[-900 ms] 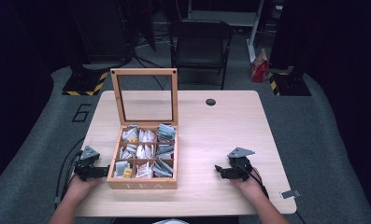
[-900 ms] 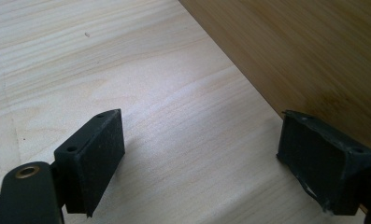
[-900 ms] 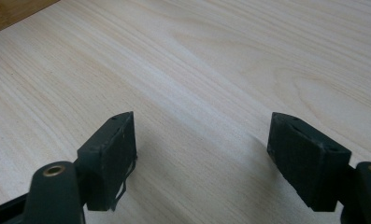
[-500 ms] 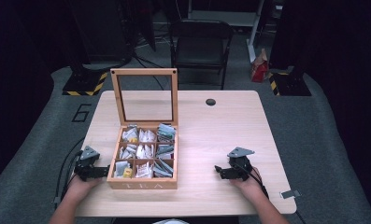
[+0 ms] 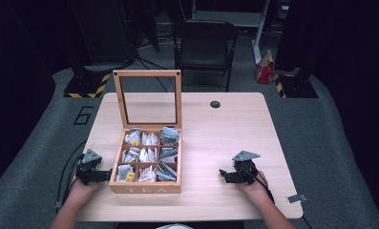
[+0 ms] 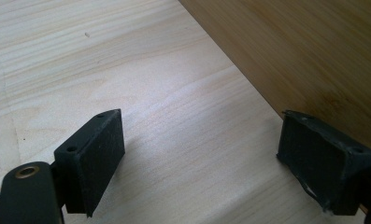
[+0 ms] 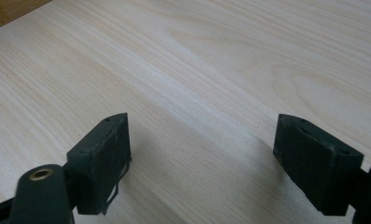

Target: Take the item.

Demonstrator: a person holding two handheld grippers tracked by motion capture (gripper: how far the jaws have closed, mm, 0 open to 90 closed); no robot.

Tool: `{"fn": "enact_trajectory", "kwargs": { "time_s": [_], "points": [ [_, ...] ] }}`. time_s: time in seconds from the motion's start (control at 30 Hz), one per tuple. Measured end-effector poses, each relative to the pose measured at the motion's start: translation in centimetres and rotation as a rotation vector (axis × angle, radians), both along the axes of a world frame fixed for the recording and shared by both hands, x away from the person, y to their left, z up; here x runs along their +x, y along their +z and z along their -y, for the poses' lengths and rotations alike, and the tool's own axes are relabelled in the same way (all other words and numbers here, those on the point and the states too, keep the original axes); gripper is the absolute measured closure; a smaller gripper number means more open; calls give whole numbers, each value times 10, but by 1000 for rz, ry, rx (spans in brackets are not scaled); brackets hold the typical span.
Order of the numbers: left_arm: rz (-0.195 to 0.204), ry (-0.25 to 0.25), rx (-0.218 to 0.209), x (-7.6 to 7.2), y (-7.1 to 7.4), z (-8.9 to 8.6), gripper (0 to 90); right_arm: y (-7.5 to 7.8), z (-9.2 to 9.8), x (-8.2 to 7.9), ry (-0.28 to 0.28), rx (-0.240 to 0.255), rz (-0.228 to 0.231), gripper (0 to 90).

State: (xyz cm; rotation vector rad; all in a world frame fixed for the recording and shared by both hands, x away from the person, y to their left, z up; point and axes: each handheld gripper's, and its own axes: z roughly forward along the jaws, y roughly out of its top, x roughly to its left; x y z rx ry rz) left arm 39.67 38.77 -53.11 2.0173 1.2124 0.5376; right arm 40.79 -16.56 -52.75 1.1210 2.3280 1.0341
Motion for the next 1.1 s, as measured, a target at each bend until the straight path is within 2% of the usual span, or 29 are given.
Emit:
{"fn": "enact_trajectory", "kwargs": {
  "time_s": [0.03,0.17,0.5,0.67,0.87,1.1],
  "points": [
    [-1,0,-1,0,0,0,143,0,0,0,-4,-6,7,194],
    [0,0,0,0,0,0,143,3,-1,0,8,-8,-15,244],
    [0,0,0,0,0,0,143,12,-4,-3,25,51,-35,253],
    [0,0,0,0,0,0,143,19,-5,-4,21,58,-24,231],
    [0,0,0,0,0,0,143,30,-4,-4,13,103,-15,214],
    [1,0,4,0,0,0,143,41,-4,-7,23,128,15,176]
  ]
}}
